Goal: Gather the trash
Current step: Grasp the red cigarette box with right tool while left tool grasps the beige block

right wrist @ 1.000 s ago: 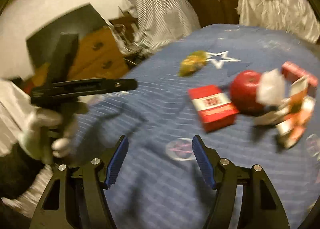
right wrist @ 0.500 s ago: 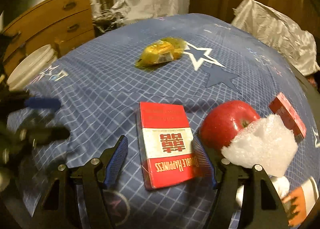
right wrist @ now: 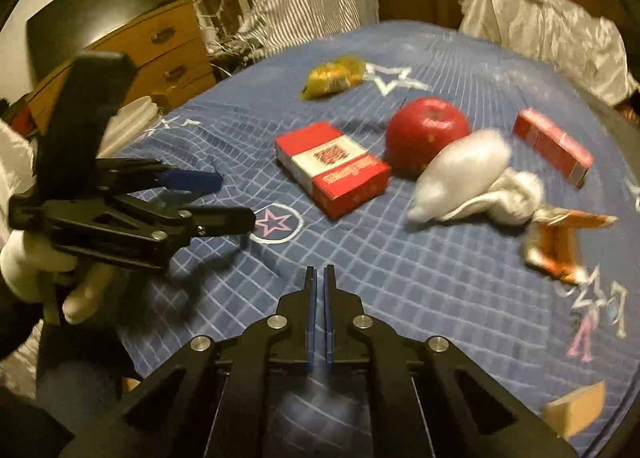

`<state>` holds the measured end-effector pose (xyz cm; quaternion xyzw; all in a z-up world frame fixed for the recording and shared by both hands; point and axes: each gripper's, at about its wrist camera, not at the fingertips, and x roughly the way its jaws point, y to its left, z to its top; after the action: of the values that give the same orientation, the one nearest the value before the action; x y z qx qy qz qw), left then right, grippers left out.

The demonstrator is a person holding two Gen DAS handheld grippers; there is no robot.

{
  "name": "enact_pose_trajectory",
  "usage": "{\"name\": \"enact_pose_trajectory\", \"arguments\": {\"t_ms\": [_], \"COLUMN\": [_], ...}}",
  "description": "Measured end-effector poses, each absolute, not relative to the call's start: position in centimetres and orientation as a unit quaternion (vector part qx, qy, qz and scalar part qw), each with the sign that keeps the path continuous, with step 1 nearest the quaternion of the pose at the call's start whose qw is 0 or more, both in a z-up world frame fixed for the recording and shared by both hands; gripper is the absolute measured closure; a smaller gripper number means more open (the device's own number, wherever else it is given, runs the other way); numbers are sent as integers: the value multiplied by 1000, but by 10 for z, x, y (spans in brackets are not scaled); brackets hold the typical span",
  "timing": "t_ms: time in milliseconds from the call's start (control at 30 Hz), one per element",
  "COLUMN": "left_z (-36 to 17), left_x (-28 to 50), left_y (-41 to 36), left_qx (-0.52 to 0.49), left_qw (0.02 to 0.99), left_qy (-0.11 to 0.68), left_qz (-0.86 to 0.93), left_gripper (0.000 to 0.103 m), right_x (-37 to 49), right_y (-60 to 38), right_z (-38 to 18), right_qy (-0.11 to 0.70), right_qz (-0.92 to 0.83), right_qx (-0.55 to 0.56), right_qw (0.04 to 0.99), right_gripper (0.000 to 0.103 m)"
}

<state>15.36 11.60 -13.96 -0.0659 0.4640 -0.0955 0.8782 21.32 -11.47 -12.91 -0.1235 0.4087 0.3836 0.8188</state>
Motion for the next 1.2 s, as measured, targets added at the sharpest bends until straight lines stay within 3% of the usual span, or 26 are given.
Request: {"name": "enact_pose_trajectory", "arguments": {"t_ms": [33,67,100,367,533,567,600,767,1033,1200], "left_z": [-140,-139,-139,-135,-137,-137,-137,-140,-144,-139], "left_x": [154,153,153,139,130,129,127,123,132,141], "left_y": [115,117,120,139,142,141,140,124,26,-53], "left_qx": [-67,-70,-75,-71,-70,-71,-70,-51,40,88], "left_qw": [878,878,878,877,876,876,876,873,867,853], "left_qy": [464,463,463,467,467,467,467,471,465,450], "left_qz": [-96,-96,-94,-90,-98,-100,-100,-113,-176,-252], "left_gripper": [28,28,28,28,27,26,25,22,17,18], "right_x": [217,221,228,269,290,292,292,256,197,187], "right_y": [-112,-107,-96,-8,2,-2,-12,-67,-233,-340], "right_z": [-124,-121,-118,-132,-154,-156,-153,-133,-79,-90], "right_qy": [399,391,381,358,388,397,404,414,357,361], "right_qz": [391,402,406,404,366,363,354,382,308,196], "right_qx": [-132,-138,-156,-255,-254,-237,-214,-151,-8,49], "right_qw": [819,816,816,802,807,809,816,812,882,910], "right_gripper": [66,44,36,36,32,38,54,73,77,77]}}
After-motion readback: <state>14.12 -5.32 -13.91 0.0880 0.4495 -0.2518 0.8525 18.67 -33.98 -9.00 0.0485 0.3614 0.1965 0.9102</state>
